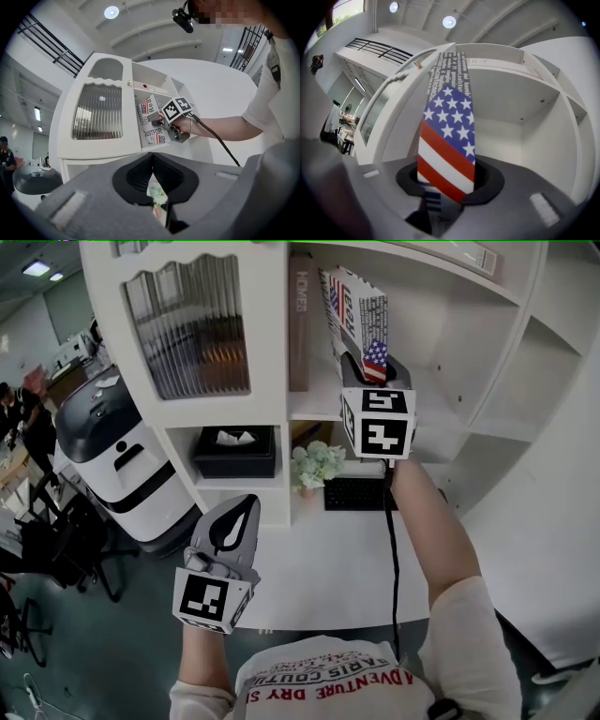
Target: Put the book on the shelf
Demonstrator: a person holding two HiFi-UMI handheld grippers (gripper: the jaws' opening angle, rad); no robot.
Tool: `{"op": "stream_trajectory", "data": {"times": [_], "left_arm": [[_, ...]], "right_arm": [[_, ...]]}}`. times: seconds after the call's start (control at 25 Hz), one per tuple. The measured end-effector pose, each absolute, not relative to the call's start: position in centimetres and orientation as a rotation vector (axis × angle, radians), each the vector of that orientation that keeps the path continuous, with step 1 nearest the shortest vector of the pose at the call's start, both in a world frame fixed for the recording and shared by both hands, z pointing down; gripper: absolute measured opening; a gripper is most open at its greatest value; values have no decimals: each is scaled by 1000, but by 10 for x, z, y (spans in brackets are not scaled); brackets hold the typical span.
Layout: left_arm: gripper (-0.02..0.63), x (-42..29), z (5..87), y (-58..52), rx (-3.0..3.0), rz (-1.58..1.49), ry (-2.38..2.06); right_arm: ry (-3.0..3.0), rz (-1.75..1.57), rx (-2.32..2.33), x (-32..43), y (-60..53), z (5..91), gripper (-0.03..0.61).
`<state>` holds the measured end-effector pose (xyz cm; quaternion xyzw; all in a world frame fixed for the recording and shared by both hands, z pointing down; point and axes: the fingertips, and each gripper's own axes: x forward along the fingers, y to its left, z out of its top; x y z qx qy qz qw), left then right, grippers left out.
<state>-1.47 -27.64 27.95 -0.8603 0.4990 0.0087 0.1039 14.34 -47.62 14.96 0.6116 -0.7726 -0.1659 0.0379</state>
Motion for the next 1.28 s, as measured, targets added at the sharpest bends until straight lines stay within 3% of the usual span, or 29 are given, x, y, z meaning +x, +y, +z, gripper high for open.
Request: {"op": "stream_trajectory", "data": {"times": [0.48, 0.88, 1.2, 1.28], "left_arm": [[5, -19, 289, -301, -2548, -32, 1479], [5, -20, 283, -330, -2575, 37, 1472], [5, -26, 301, -344, -2609, 20, 1506], [3, -26, 304, -345, -2614, 14, 1508]], "right_arm": [[-2324, -518, 1809, 116, -526, 153, 160], [-2374, -464, 1717, 102, -566, 157, 227], [-2365, -328, 1650, 102, -592, 168, 243], [-2390, -272, 1655, 105, -595, 170, 277]]}}
